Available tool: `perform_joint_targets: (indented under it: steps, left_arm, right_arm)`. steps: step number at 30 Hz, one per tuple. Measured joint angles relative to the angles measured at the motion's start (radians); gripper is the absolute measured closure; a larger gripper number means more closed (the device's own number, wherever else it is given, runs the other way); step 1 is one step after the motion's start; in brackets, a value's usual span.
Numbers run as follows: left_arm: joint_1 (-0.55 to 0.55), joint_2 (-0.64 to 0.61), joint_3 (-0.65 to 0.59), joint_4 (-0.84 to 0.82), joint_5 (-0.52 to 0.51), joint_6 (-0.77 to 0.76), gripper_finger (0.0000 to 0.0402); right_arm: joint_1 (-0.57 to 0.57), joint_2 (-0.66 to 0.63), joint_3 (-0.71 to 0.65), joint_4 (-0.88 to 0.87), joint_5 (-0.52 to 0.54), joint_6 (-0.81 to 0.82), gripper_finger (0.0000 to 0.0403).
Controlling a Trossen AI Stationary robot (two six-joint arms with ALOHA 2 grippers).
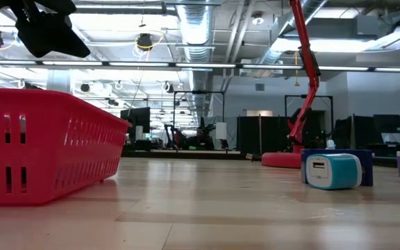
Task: Pick & Place Office items
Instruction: Put the black charger adapter into the red bin
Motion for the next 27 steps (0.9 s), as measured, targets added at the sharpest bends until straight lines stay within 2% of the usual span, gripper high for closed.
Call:
perform_joint_targets:
  steps: [7, 11, 16, 19, 23, 27]
  left_arm:
    - [0.019, 0.0, 0.0, 0.016, 0.0, 0.0, 0.0124]
    - [0.033, 0.0, 0.0, 0.015, 0.0, 0.0, 0.0124]
    - [0.059, 0.0, 0.0, 0.015, 0.001, 0.05, 0.0124]
    - [0.085, 0.0, 0.0, 0.02, 0.004, 0.095, 0.0124]
    - [0.101, 0.0, 0.0, 0.107, 0.068, 0.42, 0.0124]
    - [0.101, 0.0, 0.0, 0.244, 0.148, 0.783, 0.0124]
  right_arm:
    - [-0.013, 0.03, 0.019, 0.004, 0.043, 0.023, 0.0128]
    - [-0.016, 0.026, 0.018, -0.005, 0.038, 0.024, 0.0178]
    - [-0.018, 0.022, 0.018, 0.004, 0.029, 0.024, 0.0273]
    - [-0.034, -0.015, 0.017, 0.004, -0.04, 0.026, 0.0271]
    - [-0.105, -0.112, 0.017, 0.021, -0.23, -0.045, 0.0271]
    - [-0.237, -0.198, 0.017, 0.146, -0.389, -0.29, 0.0271]
